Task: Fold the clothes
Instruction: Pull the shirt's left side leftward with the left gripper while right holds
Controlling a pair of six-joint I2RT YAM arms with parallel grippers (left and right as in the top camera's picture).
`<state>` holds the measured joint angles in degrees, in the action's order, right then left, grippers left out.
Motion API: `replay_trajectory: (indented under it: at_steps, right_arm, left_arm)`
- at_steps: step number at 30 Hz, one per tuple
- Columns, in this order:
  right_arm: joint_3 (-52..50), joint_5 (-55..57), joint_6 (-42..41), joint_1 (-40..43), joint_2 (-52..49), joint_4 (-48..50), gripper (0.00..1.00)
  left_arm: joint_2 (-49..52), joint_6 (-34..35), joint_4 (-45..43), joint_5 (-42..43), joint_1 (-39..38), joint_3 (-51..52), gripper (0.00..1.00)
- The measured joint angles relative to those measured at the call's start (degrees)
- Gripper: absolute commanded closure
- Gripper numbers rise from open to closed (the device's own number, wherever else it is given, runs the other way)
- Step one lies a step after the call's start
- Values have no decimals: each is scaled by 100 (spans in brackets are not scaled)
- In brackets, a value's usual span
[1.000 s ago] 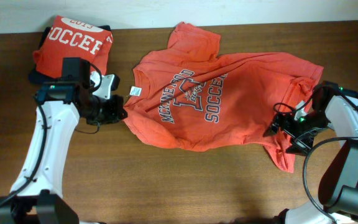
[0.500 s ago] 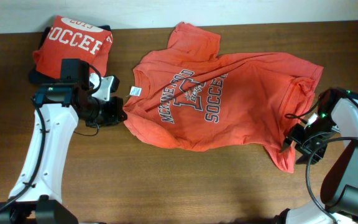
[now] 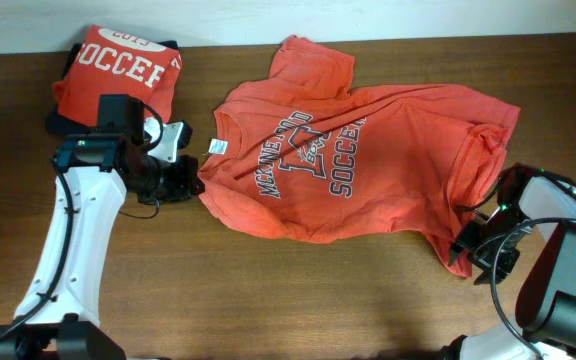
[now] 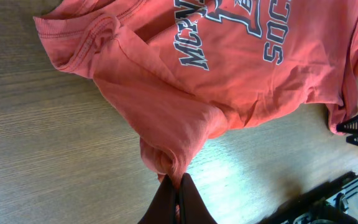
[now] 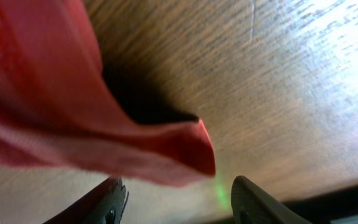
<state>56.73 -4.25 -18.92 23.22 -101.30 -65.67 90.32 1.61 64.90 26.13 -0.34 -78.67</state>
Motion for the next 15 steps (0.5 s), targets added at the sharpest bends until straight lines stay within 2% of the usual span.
replay_trajectory:
  at_steps: [4, 5, 6, 8, 9, 15]
  right_arm:
    - [-210, -9, -42, 0, 0, 372, 40]
    - [-245, -11, -46, 0, 0, 452, 44]
    - [-295, -20, -50, 0, 0, 599, 53]
    - [-328, -72, -55, 0, 7, 691, 91]
    - [-339, -144, -55, 0, 11, 732, 96]
    - [-332, -245, -76, -4, 22, 708, 96]
  left_arm:
    - [0, 0, -22, -20, 0, 0, 99]
    - [0, 0, -20, -20, 0, 0, 99]
    - [0, 0, -22, -22, 0, 0, 99]
    - [0, 0, -20, -20, 0, 0, 99]
    - [0, 0, -20, -22, 0, 2, 99]
    - [0, -2, -22, -66, 0, 0, 100]
